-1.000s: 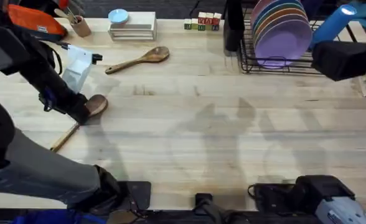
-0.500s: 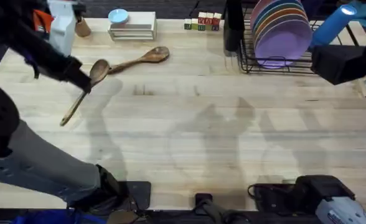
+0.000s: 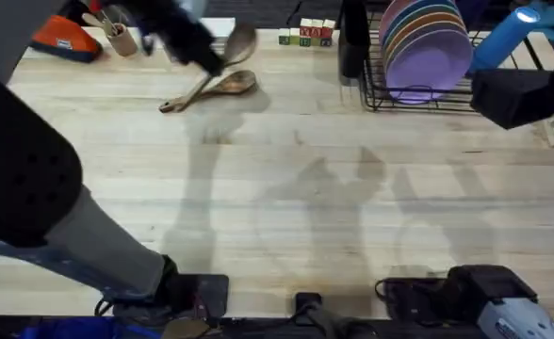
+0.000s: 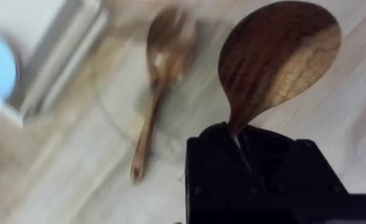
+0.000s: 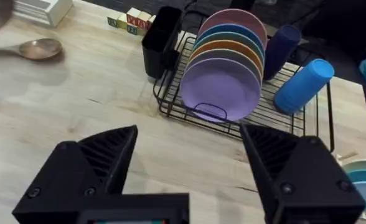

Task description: Pick up the spoon on the table one by one and put them onto the rack

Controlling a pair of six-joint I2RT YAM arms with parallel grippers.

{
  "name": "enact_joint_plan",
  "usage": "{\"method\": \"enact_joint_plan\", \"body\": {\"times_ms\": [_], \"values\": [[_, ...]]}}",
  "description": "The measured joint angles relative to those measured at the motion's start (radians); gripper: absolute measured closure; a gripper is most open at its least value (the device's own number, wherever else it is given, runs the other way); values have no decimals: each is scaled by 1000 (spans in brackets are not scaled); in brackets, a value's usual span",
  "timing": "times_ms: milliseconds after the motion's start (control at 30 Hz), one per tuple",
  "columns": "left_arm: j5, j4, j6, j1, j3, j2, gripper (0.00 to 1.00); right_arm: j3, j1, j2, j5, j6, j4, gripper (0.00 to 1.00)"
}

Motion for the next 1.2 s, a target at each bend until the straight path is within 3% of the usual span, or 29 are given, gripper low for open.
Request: {"method": "enact_joint_plan", "body": {"times_ms": [33, 133, 167, 367, 600, 933, 1200], "values": [[7, 82, -33, -82, 0, 0, 961, 0, 0, 0, 0, 0, 0, 8], [11, 166, -68, -163, 0, 0, 961, 0, 0, 0, 0, 0, 0, 8], [18, 257, -92, -232, 0, 0, 961, 0, 0, 0, 0, 0, 0, 8], [27, 439, -136, -317, 0, 0, 960, 0, 0, 0, 0, 0, 0, 8], [76, 681, -208, -358, 0, 3, 959, 0, 0, 0, 0, 0, 0, 8], [265, 1083, -453, -366, 0, 122, 959, 0, 0, 0, 0, 0, 0, 8], [356, 1239, -613, -375, 0, 200, 958, 0, 0, 0, 0, 0, 0, 8]]}}
